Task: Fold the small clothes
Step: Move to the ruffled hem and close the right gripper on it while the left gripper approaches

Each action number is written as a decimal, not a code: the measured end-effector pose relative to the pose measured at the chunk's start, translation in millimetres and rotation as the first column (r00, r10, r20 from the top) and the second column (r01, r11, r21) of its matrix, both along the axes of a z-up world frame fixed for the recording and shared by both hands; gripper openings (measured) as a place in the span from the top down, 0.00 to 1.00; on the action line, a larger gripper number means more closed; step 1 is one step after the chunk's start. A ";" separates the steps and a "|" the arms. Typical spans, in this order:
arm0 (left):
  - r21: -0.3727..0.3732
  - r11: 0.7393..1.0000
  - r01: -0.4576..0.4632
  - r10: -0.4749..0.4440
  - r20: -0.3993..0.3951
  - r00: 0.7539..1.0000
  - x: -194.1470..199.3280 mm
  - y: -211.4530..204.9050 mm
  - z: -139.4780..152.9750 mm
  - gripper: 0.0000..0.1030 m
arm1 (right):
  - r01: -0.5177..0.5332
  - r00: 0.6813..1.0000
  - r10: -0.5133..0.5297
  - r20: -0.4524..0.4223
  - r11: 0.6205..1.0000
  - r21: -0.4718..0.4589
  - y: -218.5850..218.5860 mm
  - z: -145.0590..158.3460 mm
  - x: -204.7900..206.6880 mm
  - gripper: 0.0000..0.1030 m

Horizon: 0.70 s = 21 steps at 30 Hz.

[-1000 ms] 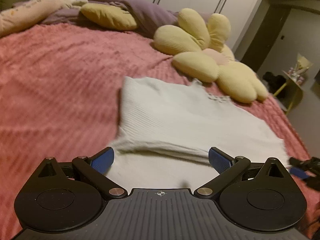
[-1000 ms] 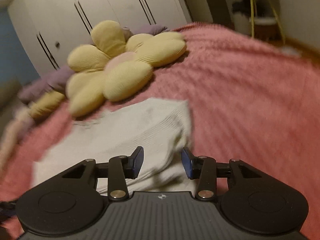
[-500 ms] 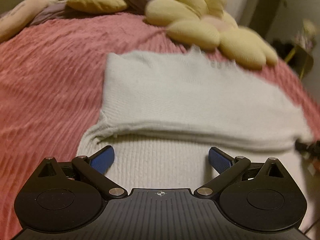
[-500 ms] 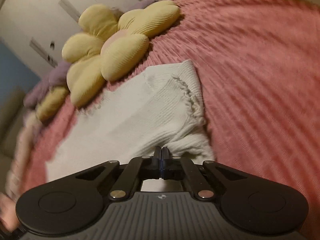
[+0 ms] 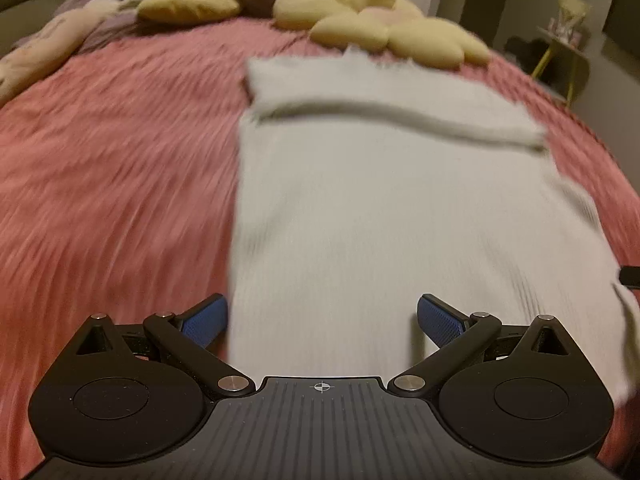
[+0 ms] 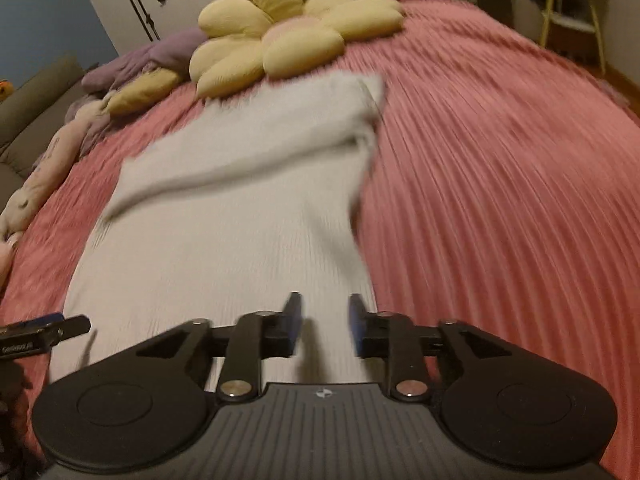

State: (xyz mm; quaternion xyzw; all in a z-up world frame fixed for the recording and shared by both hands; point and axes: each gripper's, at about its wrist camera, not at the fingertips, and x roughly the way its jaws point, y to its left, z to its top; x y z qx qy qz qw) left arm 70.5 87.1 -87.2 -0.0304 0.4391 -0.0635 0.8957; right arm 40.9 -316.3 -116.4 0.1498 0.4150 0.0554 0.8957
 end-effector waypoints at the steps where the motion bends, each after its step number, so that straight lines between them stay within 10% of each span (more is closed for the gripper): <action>1: -0.014 1.000 -0.002 0.002 -0.019 1.000 -13.6 4.3 -1.1 0.00 | 0.003 1.000 -0.003 -0.010 1.000 0.019 -4.1 -0.8 -20.2 0.68; 7: -0.194 0.980 -0.042 0.027 -0.079 0.996 -54.4 28.1 -5.4 0.02 | 0.034 0.997 -0.023 -0.080 0.991 0.133 -23.1 -17.7 -74.7 0.56; 12: -0.273 0.956 -0.107 0.078 -0.114 0.990 -57.1 43.4 -8.0 0.23 | 0.057 0.995 -0.032 -0.097 0.962 0.267 -32.0 -28.8 -79.1 0.57; 16: -0.320 0.935 -0.153 0.108 -0.153 0.982 -55.6 60.7 -9.0 0.46 | 0.034 0.996 -0.006 -0.092 0.951 0.307 -31.6 -32.9 -79.3 0.82; 21: -0.396 0.898 -0.193 0.120 -0.204 0.972 -56.7 79.9 -12.9 0.57 | 0.045 0.994 -0.008 -0.109 0.939 0.341 -35.4 -41.3 -81.7 0.84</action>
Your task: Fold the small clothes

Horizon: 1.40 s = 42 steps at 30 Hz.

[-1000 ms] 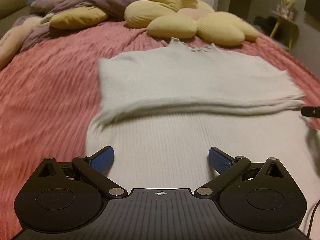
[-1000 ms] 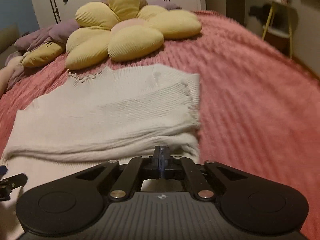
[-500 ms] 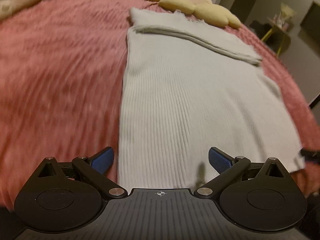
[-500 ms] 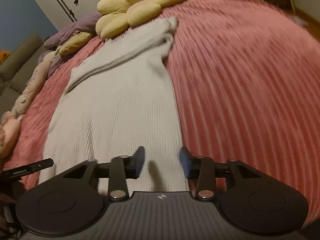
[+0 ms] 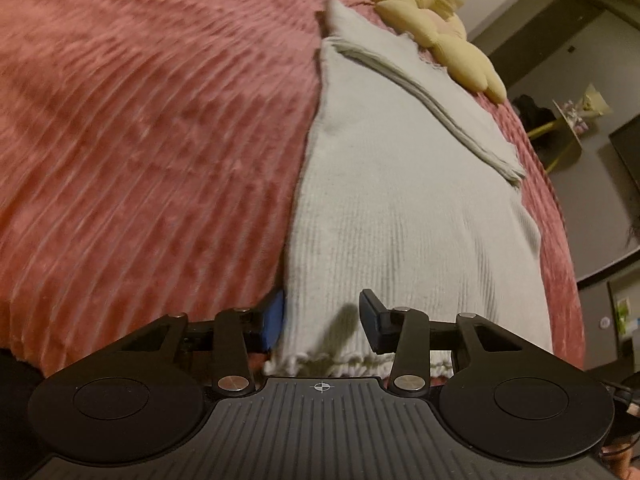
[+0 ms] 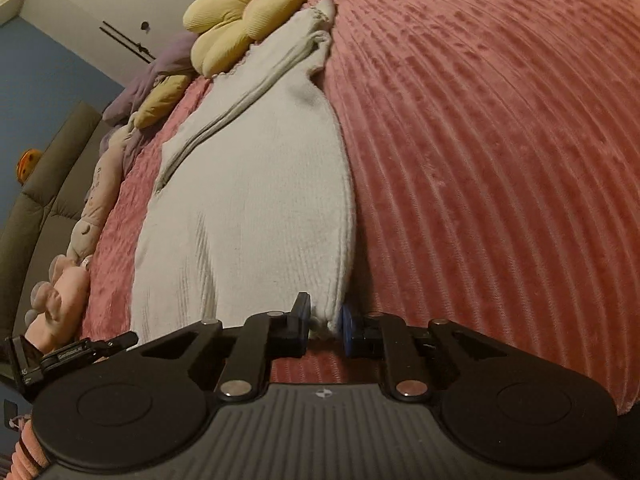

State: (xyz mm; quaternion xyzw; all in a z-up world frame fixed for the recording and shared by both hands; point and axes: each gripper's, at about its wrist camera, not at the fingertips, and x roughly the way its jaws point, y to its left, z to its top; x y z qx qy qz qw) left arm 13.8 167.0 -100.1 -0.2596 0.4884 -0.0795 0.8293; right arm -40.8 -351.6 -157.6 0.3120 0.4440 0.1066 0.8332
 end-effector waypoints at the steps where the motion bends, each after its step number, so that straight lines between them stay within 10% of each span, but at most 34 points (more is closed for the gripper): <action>1: -0.007 1.000 0.010 -0.010 -0.004 1.000 -0.7 1.0 -0.2 0.56 | 0.003 1.000 -0.002 -0.007 1.000 0.016 -1.3 -1.2 0.6 0.83; 8: 0.013 0.994 0.104 -0.104 -0.035 0.994 1.1 -7.7 0.2 0.56 | 0.018 0.999 -0.015 -0.039 0.997 0.075 -6.5 -7.5 6.2 0.80; 12: 0.027 0.989 0.146 -0.144 -0.057 0.988 7.5 -10.0 2.6 0.84 | 0.003 0.999 -0.001 -0.033 0.998 0.060 -5.5 -4.8 5.6 0.80; 34: -0.054 0.984 0.167 -0.171 -0.077 0.982 12.2 -6.8 -5.6 0.73 | -0.023 0.998 0.025 -0.051 0.998 0.054 -2.0 -2.7 17.5 0.82; 42: -0.106 0.977 0.186 -0.192 -0.041 0.981 21.0 -9.7 6.9 0.87 | -0.052 0.998 0.054 -0.031 0.997 0.060 -1.3 4.7 26.0 0.91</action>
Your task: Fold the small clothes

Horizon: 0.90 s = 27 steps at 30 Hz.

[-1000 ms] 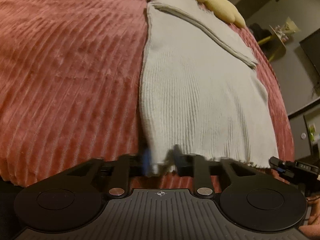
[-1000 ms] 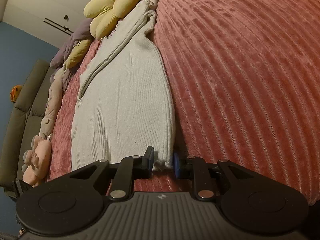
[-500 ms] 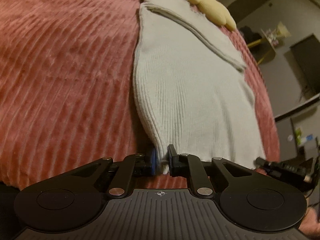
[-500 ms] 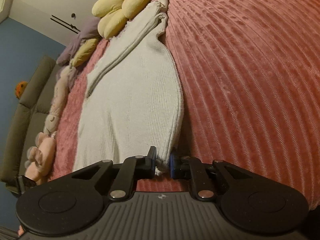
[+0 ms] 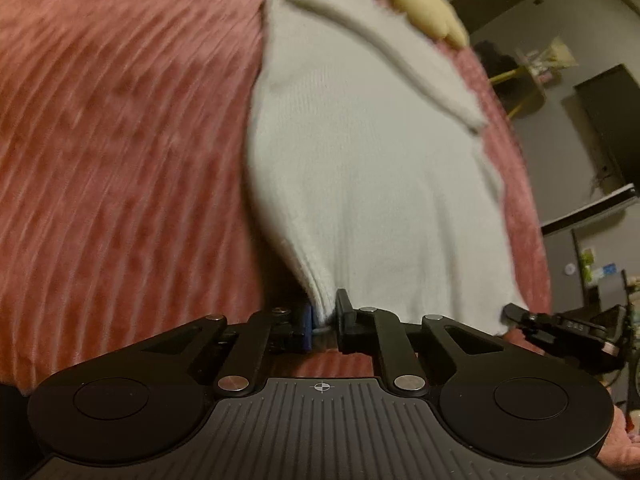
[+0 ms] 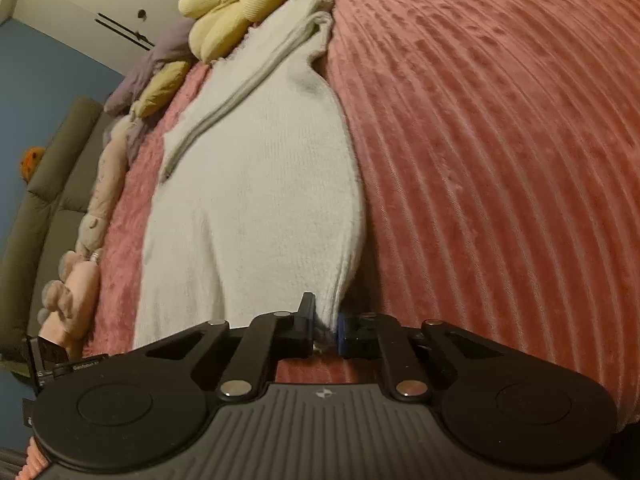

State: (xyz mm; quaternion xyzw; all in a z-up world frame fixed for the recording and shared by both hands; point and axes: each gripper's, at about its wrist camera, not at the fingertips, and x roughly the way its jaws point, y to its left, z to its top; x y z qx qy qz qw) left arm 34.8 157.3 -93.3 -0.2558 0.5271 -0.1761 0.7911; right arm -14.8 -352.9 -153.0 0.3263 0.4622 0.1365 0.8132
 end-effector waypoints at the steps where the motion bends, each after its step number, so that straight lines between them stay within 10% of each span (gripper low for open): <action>1: -0.024 1.000 -0.008 0.009 0.021 1.000 2.7 2.3 7.9 0.87 | 0.003 1.000 -0.004 0.011 1.000 0.017 -0.7 4.1 3.4 0.91; 8: -0.078 0.993 -0.090 0.105 0.214 0.971 56.0 9.1 60.3 0.88 | 0.040 0.987 -0.046 0.154 0.998 0.042 -0.9 49.1 55.8 0.92; 14: -0.018 0.976 -0.217 0.214 0.279 0.936 127.1 7.4 61.7 0.88 | 0.099 0.959 -0.047 0.281 0.980 -0.172 20.1 73.5 126.4 0.91; 24: 0.292 0.928 -0.232 0.138 0.310 0.941 179.2 -15.8 30.3 0.83 | 0.105 0.937 0.118 0.330 0.804 -0.585 65.7 59.7 190.8 0.91; 27: 0.314 0.911 -0.267 0.148 0.355 0.923 167.3 -9.6 35.4 0.63 | 0.183 0.922 0.075 0.379 0.778 -0.600 59.1 63.7 175.6 0.75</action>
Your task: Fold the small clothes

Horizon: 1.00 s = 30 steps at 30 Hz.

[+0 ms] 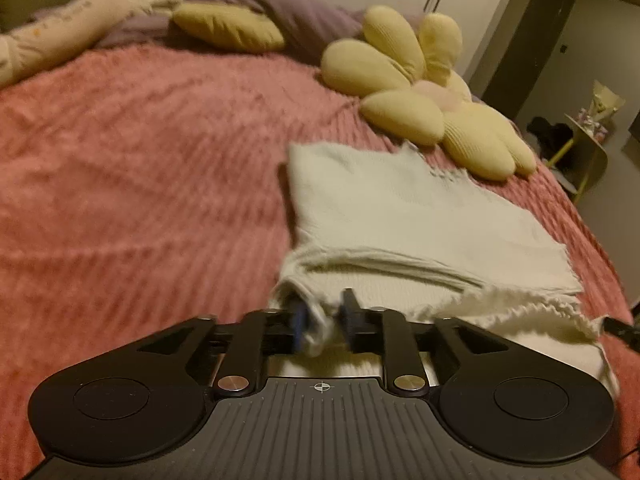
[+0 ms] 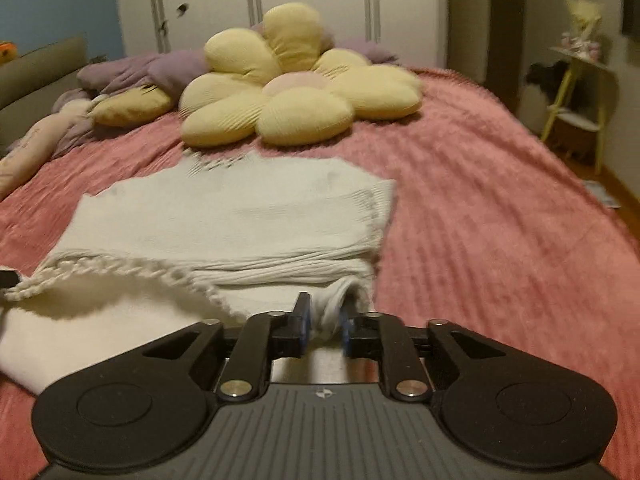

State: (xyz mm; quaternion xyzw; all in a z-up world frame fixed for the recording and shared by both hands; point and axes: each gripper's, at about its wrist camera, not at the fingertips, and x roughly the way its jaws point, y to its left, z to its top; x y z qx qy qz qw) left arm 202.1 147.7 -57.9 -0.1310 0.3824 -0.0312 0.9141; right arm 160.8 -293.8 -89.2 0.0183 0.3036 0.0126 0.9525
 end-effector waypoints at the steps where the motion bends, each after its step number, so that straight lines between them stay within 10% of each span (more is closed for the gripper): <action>1: 0.037 0.999 -0.023 0.022 0.024 0.999 -3.7 1.6 3.2 0.49 | 0.023 0.999 -0.022 0.032 0.999 -0.026 -3.6 1.8 -6.4 0.56; 2: 0.066 0.997 -0.033 0.029 0.055 0.998 -7.9 4.2 6.2 0.49 | 0.031 0.998 -0.029 0.053 0.998 -0.047 -6.7 2.9 -10.8 0.44; 12: -0.009 0.996 0.090 -0.090 -0.065 0.994 11.7 -1.7 -22.0 0.32 | -0.097 0.993 0.097 -0.068 0.995 0.001 -9.6 -18.6 19.1 0.44; 15: -0.054 0.997 0.063 -0.068 -0.096 0.993 21.9 -1.4 -31.1 0.43 | -0.084 0.990 0.088 -0.107 0.996 0.040 -10.2 -27.2 32.8 0.49; 20: -0.039 0.999 0.015 -0.019 -0.112 0.994 30.0 0.3 -29.5 0.80 | -0.085 0.990 0.090 -0.106 0.995 0.055 -5.2 -30.3 35.6 0.89; 30: -0.080 0.996 0.048 -0.049 -0.009 0.999 16.4 -0.6 -6.0 0.85 | -0.160 0.986 0.160 -0.046 0.987 0.012 10.0 -17.7 24.2 0.92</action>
